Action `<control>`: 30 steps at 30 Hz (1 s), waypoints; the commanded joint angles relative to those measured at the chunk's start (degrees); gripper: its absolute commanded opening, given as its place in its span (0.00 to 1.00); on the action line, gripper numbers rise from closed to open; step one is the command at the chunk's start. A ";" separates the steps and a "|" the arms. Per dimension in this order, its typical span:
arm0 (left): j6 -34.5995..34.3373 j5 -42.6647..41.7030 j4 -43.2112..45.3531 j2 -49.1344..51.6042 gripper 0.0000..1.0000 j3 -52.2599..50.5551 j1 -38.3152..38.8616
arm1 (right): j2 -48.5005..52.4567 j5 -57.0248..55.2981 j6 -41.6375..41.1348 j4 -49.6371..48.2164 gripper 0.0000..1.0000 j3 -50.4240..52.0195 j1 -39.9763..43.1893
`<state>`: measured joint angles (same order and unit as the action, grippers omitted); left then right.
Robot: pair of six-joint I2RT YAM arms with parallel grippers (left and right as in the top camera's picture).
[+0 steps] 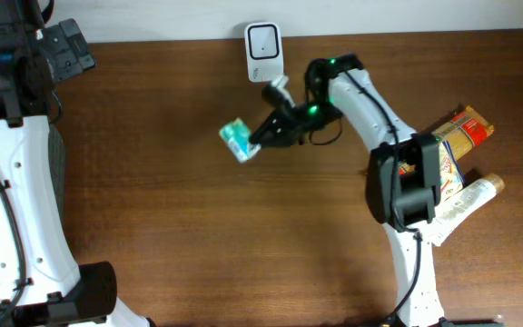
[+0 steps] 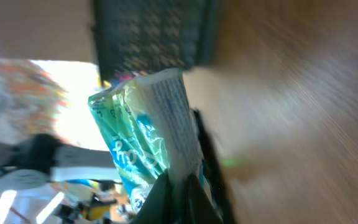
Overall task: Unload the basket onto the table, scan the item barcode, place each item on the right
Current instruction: 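Hold the Kleenex pack over the barcode scanner window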
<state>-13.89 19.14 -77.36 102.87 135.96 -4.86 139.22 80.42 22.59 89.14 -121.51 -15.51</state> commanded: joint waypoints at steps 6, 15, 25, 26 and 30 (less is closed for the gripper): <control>0.70 0.59 0.07 0.15 0.99 0.00 -0.20 | -2.93 8.55 -3.39 8.20 0.04 -1.01 2.10; 0.70 0.61 0.07 0.15 0.99 0.00 -0.20 | -11.21 8.52 -2.93 8.17 0.04 -4.13 10.71; 0.70 0.59 0.07 0.15 0.99 0.00 -0.20 | -11.74 -52.65 -28.02 -21.27 0.04 -4.20 4.87; 0.70 0.61 0.07 0.15 0.99 0.00 -0.20 | -11.74 -64.00 -27.98 -25.09 0.04 -4.20 2.62; 0.70 0.61 0.07 0.15 0.99 0.00 -0.20 | -11.23 -97.61 -19.41 -42.62 0.04 -4.17 -6.51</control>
<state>-13.89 19.14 -77.38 102.87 135.96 -4.86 129.32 -0.03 -1.06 50.50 -124.81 -19.42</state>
